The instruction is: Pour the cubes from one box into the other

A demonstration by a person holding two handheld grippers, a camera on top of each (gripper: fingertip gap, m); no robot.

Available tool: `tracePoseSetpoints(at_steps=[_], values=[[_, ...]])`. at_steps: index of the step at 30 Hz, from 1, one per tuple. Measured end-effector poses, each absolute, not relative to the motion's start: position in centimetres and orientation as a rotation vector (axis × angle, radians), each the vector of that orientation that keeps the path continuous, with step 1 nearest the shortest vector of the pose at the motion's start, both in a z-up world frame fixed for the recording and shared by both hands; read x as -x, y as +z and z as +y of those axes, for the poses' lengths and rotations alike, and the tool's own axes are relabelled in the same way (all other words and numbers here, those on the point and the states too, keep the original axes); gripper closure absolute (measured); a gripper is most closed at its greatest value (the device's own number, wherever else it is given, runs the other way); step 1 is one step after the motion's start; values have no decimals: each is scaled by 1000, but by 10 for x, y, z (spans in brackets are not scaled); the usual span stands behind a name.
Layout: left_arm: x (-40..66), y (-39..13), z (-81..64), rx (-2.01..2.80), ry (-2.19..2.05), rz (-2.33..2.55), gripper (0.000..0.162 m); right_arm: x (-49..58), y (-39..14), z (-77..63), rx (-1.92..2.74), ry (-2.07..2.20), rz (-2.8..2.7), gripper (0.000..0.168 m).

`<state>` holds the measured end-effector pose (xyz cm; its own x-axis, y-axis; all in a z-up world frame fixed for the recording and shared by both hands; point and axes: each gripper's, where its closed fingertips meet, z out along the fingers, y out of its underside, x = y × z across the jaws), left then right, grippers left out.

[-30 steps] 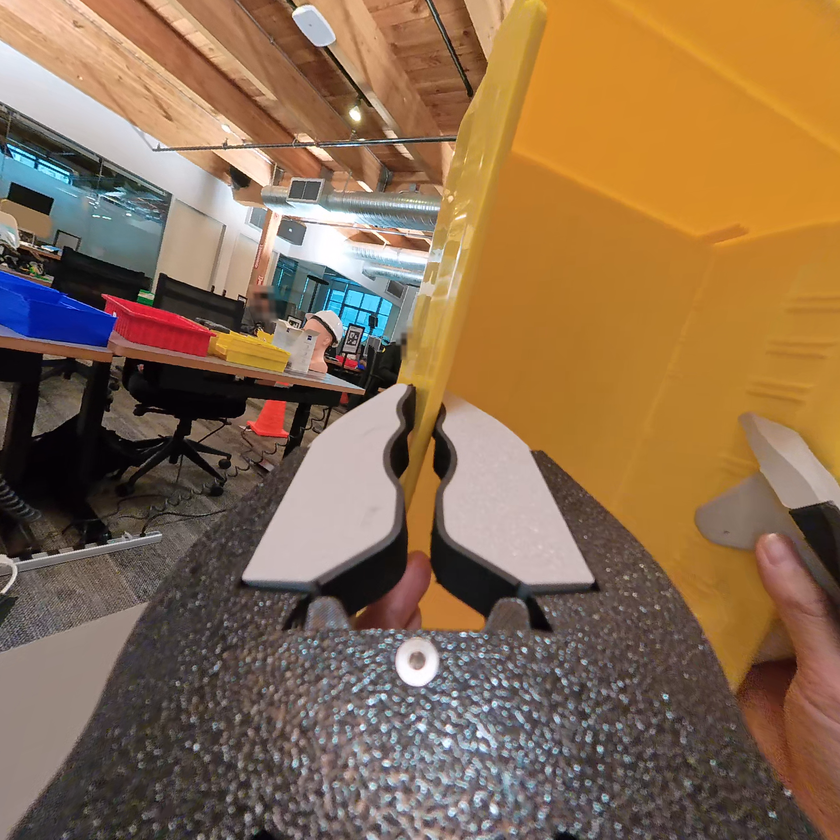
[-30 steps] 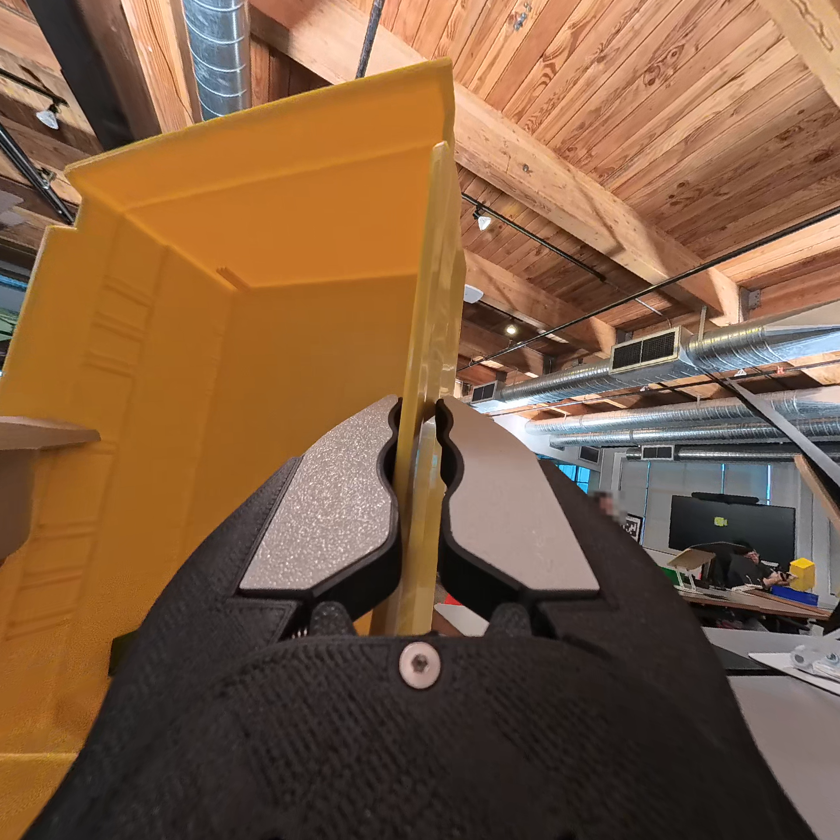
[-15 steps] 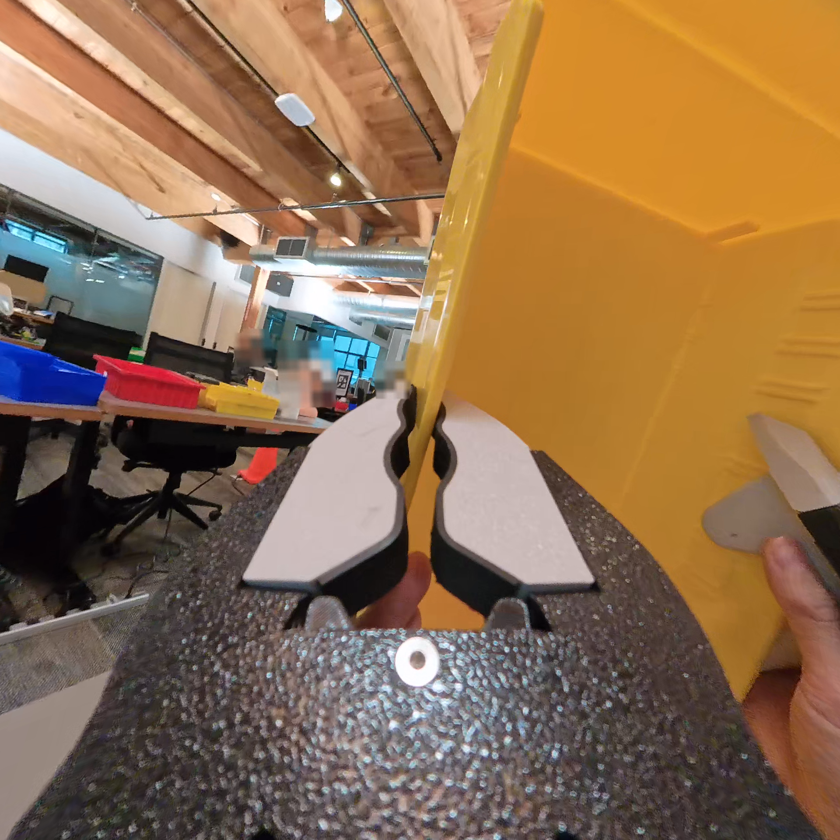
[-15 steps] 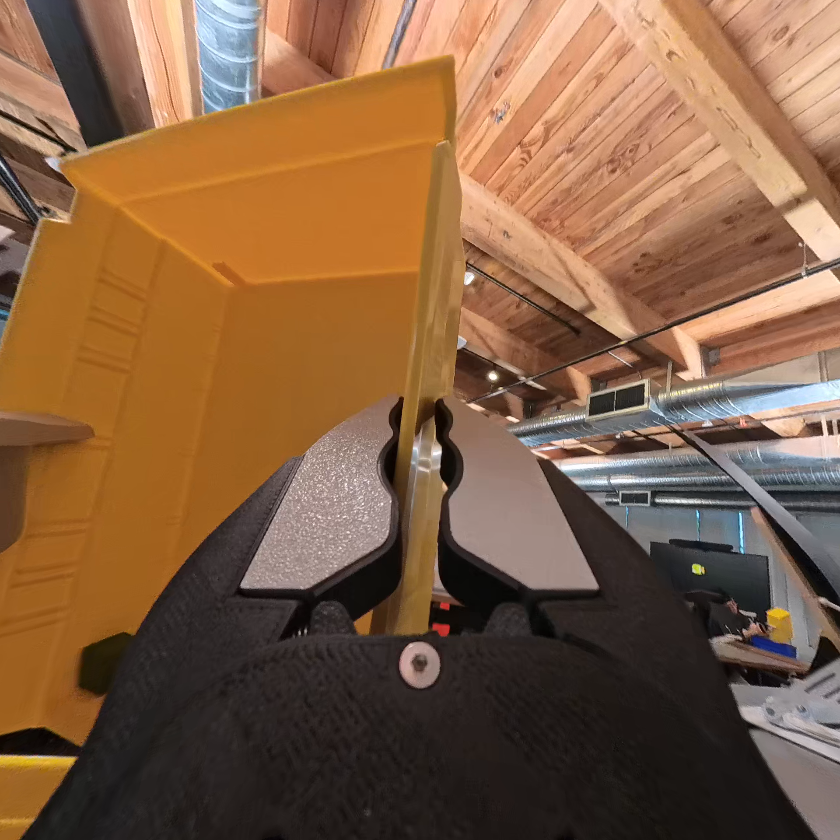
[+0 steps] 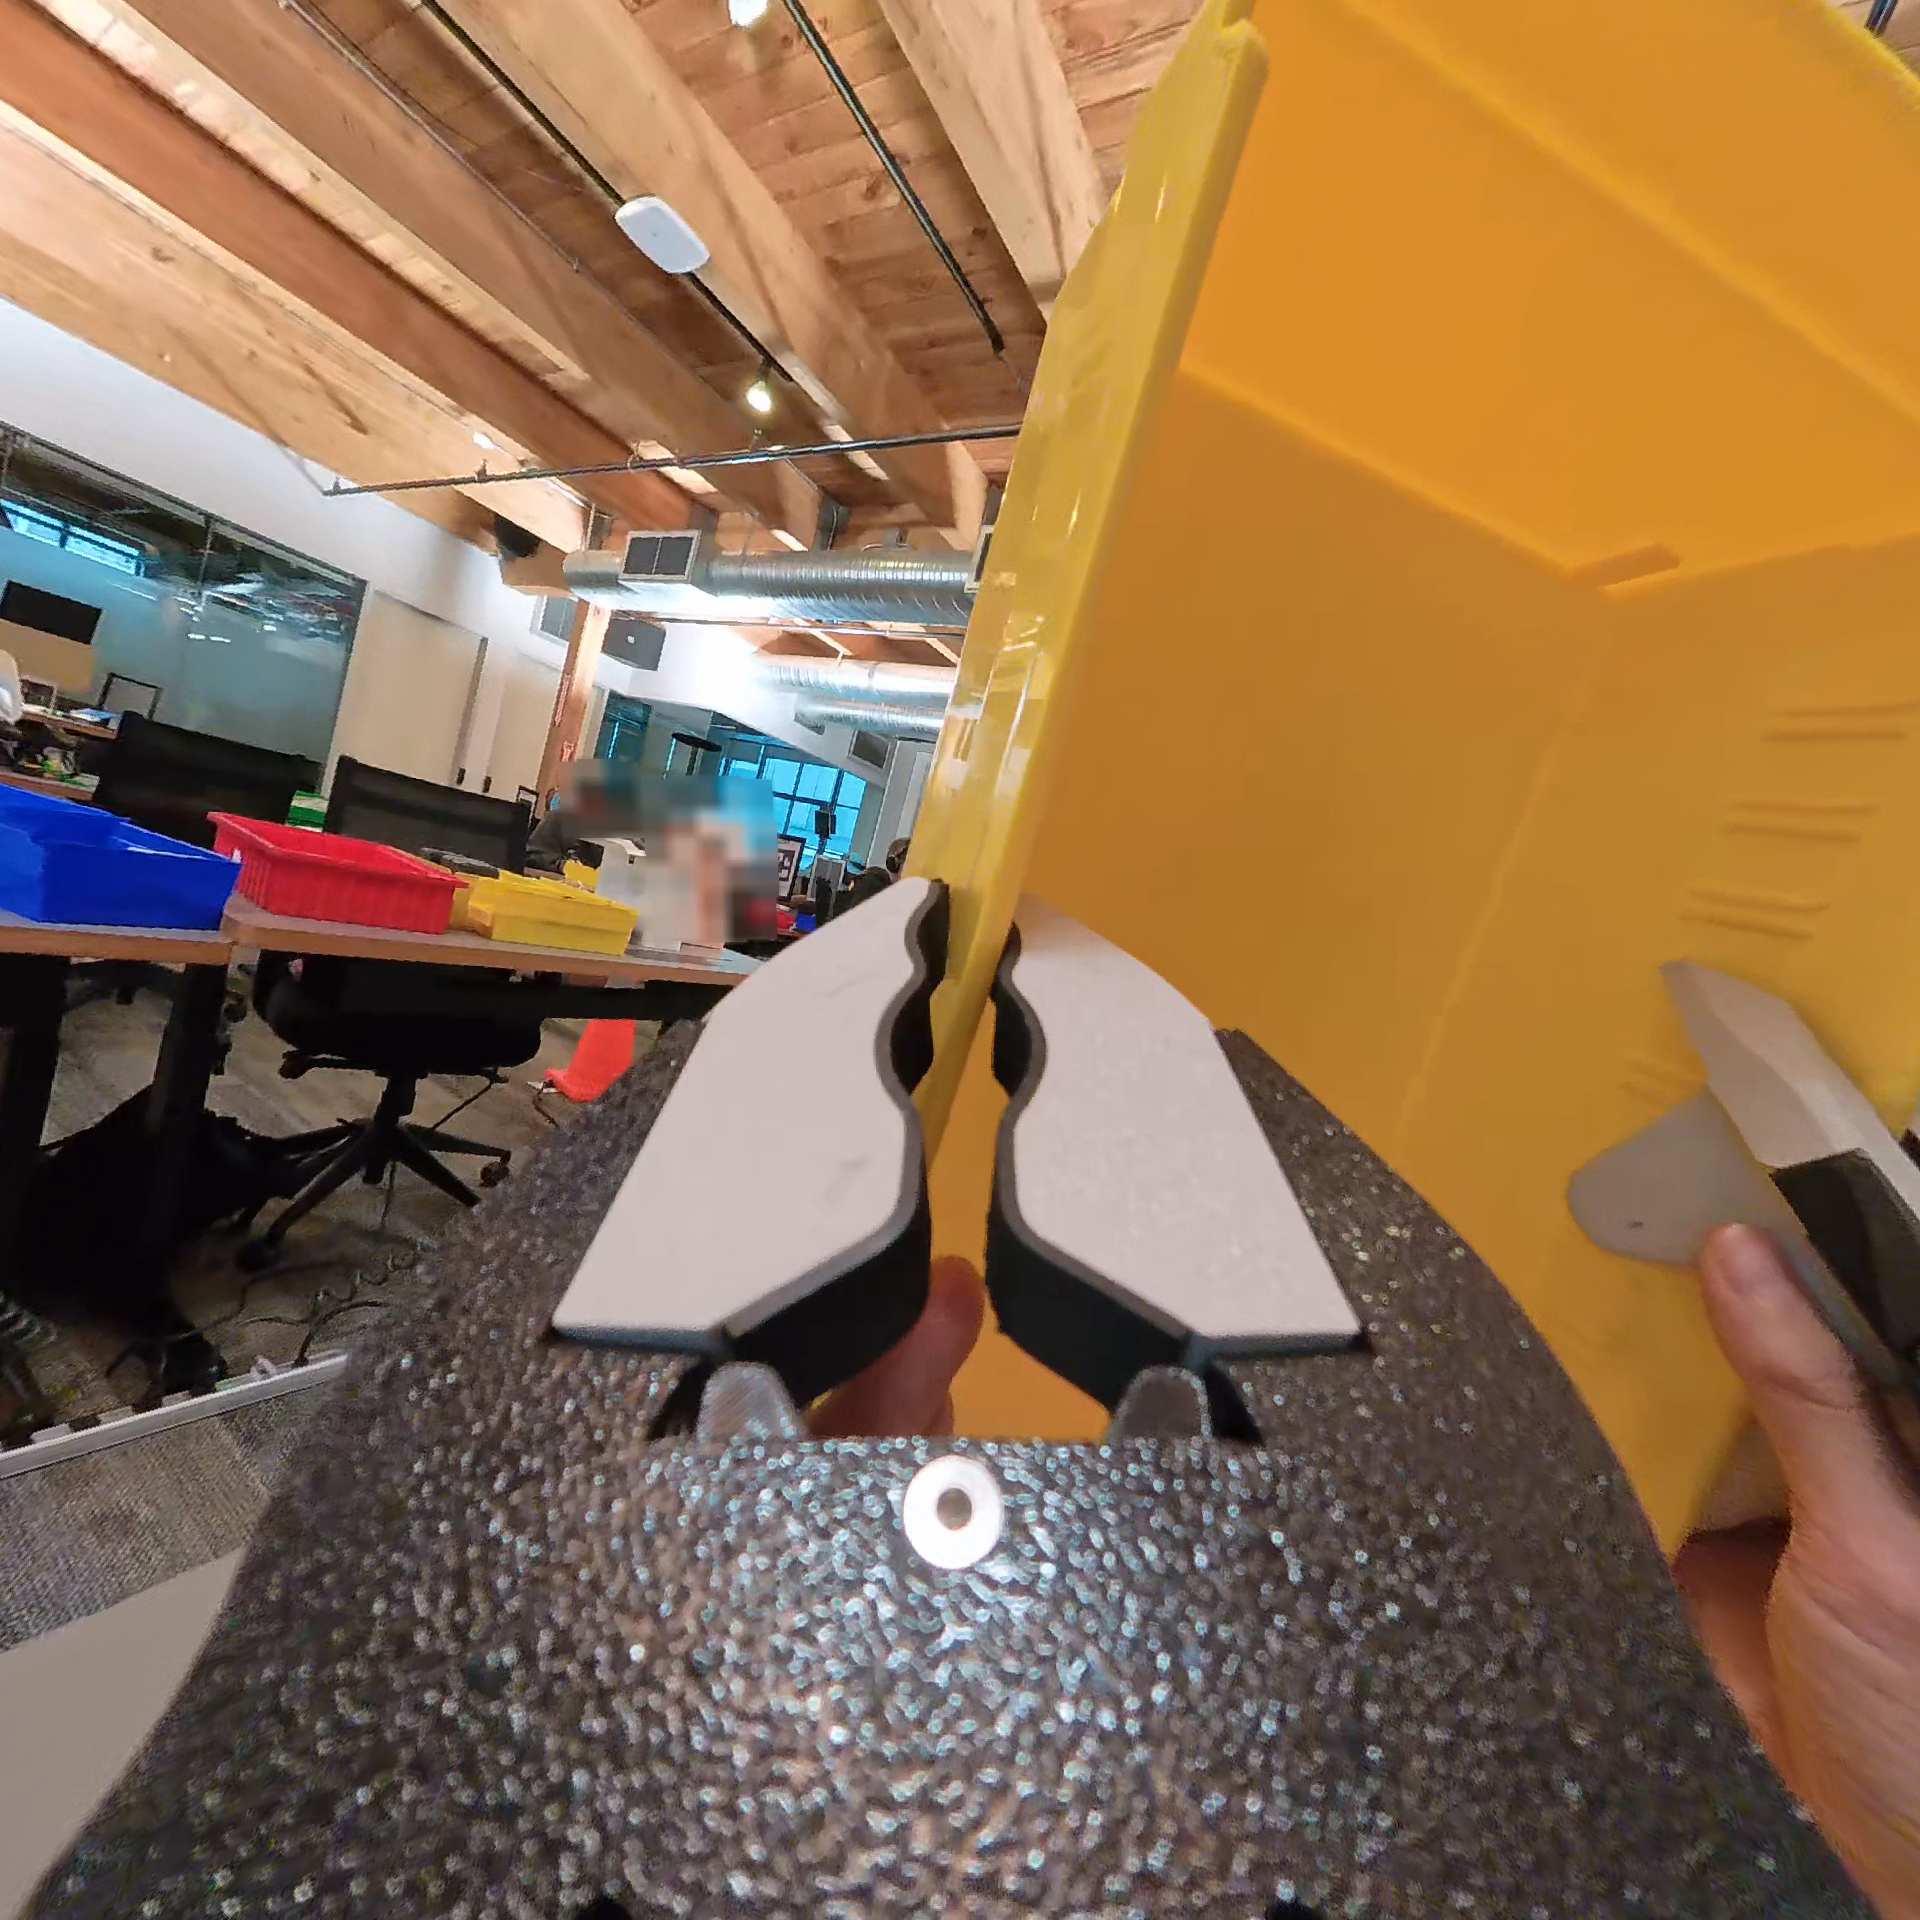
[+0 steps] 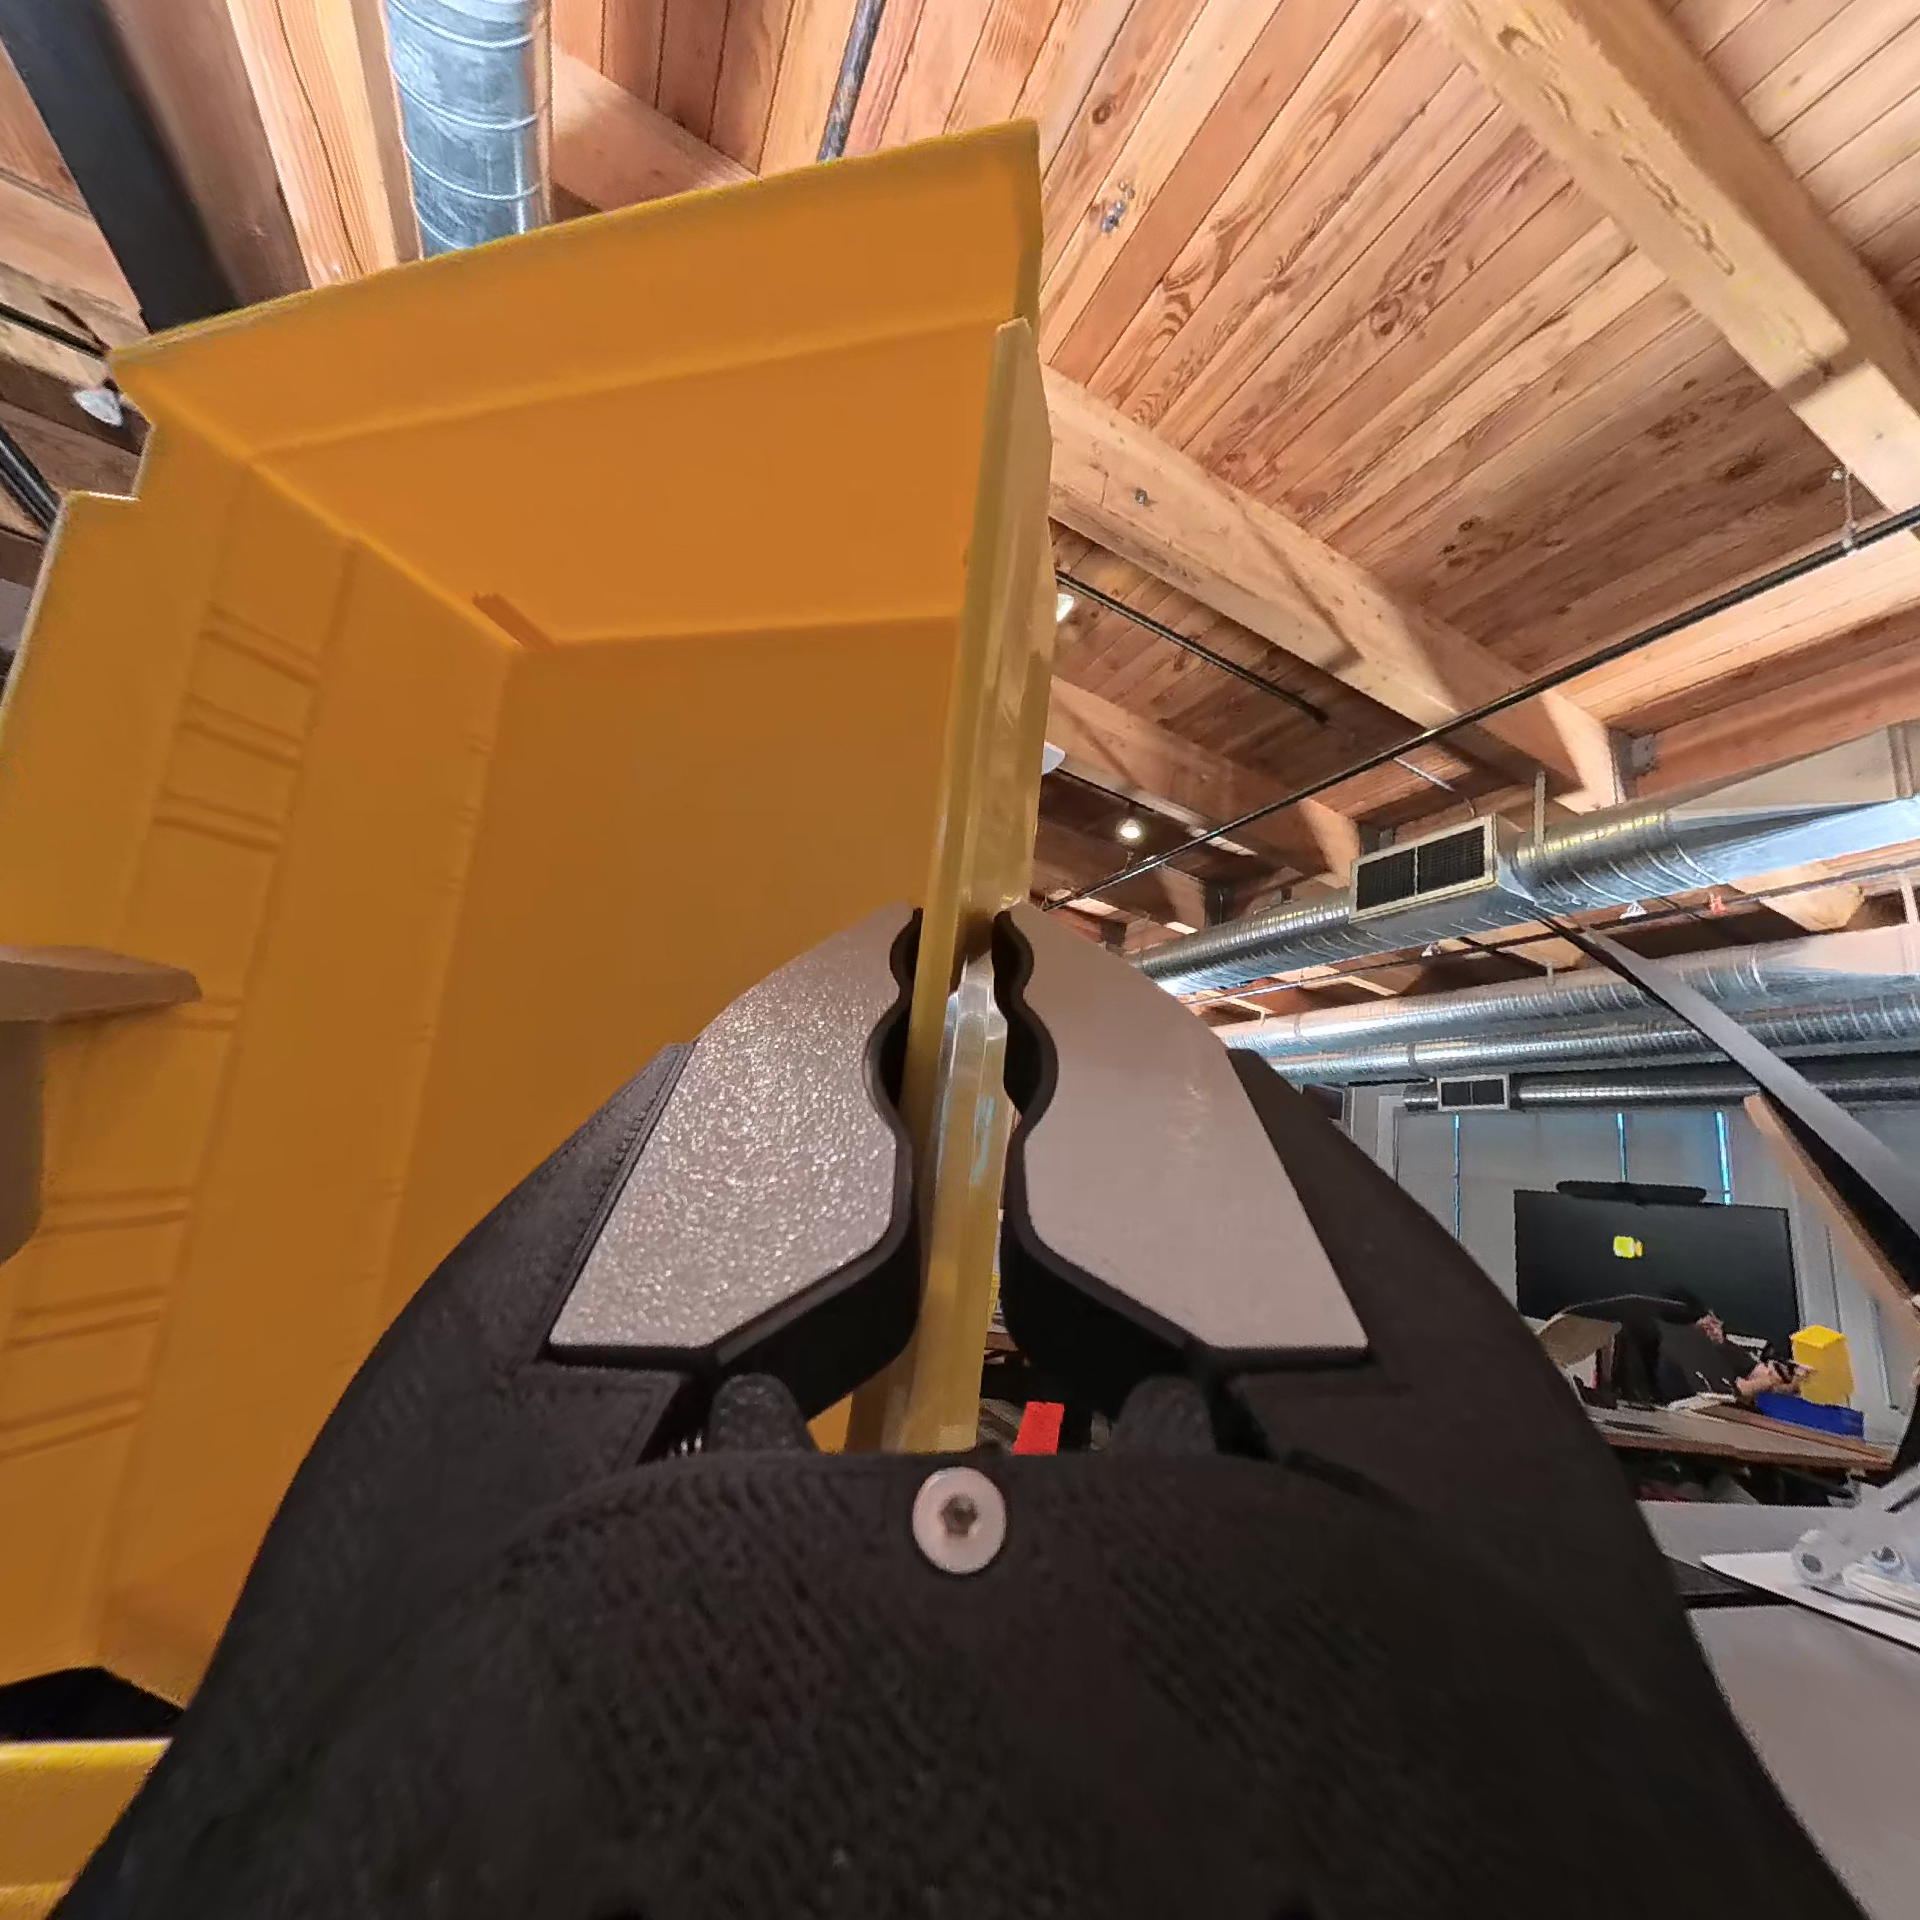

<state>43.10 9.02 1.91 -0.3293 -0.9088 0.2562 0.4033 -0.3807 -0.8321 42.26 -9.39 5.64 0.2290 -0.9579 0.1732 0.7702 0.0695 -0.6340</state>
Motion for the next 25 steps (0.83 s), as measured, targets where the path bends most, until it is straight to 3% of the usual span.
tracePoseSetpoints(at_steps=[14, 20, 25], values=[[-396, 23, 90, 1063, -1397, 1097, 158, -420, 59, -98, 1004, -1326, 570, 164], [-319, 38, 119, 1208, -1129, 1145, 158, -371, 62, -62, 1151, -1171, 626, 164], [-234, 16, 159, 1345, -930, 1258, 157, -313, 40, -11, 1355, -1011, 619, 163]])
